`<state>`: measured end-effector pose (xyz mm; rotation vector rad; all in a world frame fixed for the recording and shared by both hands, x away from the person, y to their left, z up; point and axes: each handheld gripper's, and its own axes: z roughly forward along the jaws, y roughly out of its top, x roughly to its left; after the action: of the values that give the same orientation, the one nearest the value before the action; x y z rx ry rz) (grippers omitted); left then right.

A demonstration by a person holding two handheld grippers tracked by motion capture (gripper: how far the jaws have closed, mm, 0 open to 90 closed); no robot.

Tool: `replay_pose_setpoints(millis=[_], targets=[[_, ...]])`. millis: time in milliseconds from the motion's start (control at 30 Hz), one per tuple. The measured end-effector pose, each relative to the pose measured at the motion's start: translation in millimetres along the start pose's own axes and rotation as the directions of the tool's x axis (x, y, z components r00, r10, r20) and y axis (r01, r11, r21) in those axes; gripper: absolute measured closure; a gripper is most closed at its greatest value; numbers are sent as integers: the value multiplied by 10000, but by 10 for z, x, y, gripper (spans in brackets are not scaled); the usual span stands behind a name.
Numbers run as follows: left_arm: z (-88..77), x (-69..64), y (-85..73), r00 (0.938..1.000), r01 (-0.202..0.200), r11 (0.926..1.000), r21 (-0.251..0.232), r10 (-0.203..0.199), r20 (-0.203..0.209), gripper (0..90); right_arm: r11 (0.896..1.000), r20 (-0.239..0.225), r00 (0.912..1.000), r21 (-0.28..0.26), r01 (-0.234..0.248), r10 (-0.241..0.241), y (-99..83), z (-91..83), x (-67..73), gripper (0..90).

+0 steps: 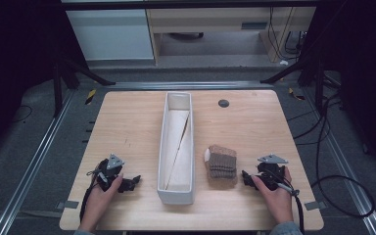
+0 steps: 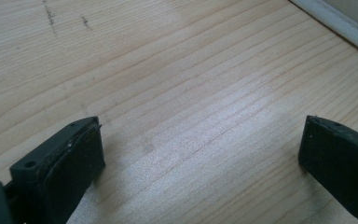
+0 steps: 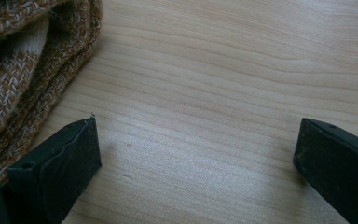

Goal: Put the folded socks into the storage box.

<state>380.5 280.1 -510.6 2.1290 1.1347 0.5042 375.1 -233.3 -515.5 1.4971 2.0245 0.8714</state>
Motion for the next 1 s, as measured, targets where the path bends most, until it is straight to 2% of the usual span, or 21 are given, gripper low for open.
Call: replay_pose_setpoints(millis=[300, 400, 467, 500, 533, 600, 633, 667, 700, 733, 800, 833, 867, 900, 933, 967, 1000], targets=[[-3, 0, -2, 10000, 8, 10000, -1, -8, 10, 0, 10000, -109, 9999, -95, -13, 12, -21, -33, -3, 56], [-3, 3, -5, 10000, -18, 10000, -14, 18, 34, 0, 9983, -968, 9941, -274, -519, 490, 16, -123, -21, 115], [-5, 5, -6, 10000, -36, 10000, -16, 37, 48, 0, 9976, -1106, 9929, -476, -499, 444, 35, -178, -16, 127], [-6, 6, -7, 10000, -51, 10000, -14, 51, 62, 0, 9970, -1187, 9923, -645, -422, 343, 64, -240, -3, 134], [-8, 7, -9, 10000, -64, 10000, -11, 64, 70, 0, 9959, -1431, 9897, -906, -74, -56, 139, -373, 38, 129], [-11, 8, -12, 9999, -66, 10000, -17, 66, 80, 0, 9926, -1711, 9829, -1105, 496, -681, 216, -510, 113, 113], [-11, 8, -12, 9999, -66, 10000, -17, 66, 80, 0, 9926, -1711, 9829, -1105, 496, -681, 216, -510, 113, 113], [-12, 8, -14, 9999, -73, 10000, -21, 73, 77, 0, 9903, -1856, 9771, -1110, 840, -1037, 255, -571, 157, 98], [-14, 8, -16, 9999, -69, 10000, -19, 69, 73, 0, 9809, -2153, 9596, -1088, 1610, -1814, 342, -687, 246, 74], [-16, 8, -17, 9999, -73, 10000, -16, 73, 76, 0, 9809, -2153, 9596, -1088, 1610, -1814, 342, -687, 246, 74], [-18, 7, -19, 9999, -68, 10000, -19, 68, 75, 0, 9673, -2339, 9404, -1171, 2248, -2469, 442, -786, 320, 54], [-19, 6, -22, 10000, -62, 10000, -26, 62, 71, 0, 9499, -2741, 9108, -1380, 2805, -3088, 542, -875, 391, 44], [-19, 6, -22, 10000, -62, 10000, -26, 62, 71, 0, 9499, -2741, 9108, -1380, 2805, -3088, 542, -875, 391, 44], [-21, 5, -23, 10000, -69, 10000, -18, 69, 72, 0, 9403, -2872, 8967, -1511, 3049, -3369, 591, -911, 421, 45], [-23, 4, -24, 10000, -67, 10000, -19, 67, 72, 0, 9213, -2776, 8790, -1486, 3595, -3877, 681, -971, 492, 59], [-24, 4, -26, 10000, -61, 10000, -23, 61, 69, 0, 9213, -2776, 8790, -1486, 3595, -3877, 681, -971, 492, 59], [-26, 4, -28, 9999, -64, 10000, -23, 64, 80, 0, 8976, -2588, 8595, -1336, 4201, -4408, 771, -1005, 566, 82]])
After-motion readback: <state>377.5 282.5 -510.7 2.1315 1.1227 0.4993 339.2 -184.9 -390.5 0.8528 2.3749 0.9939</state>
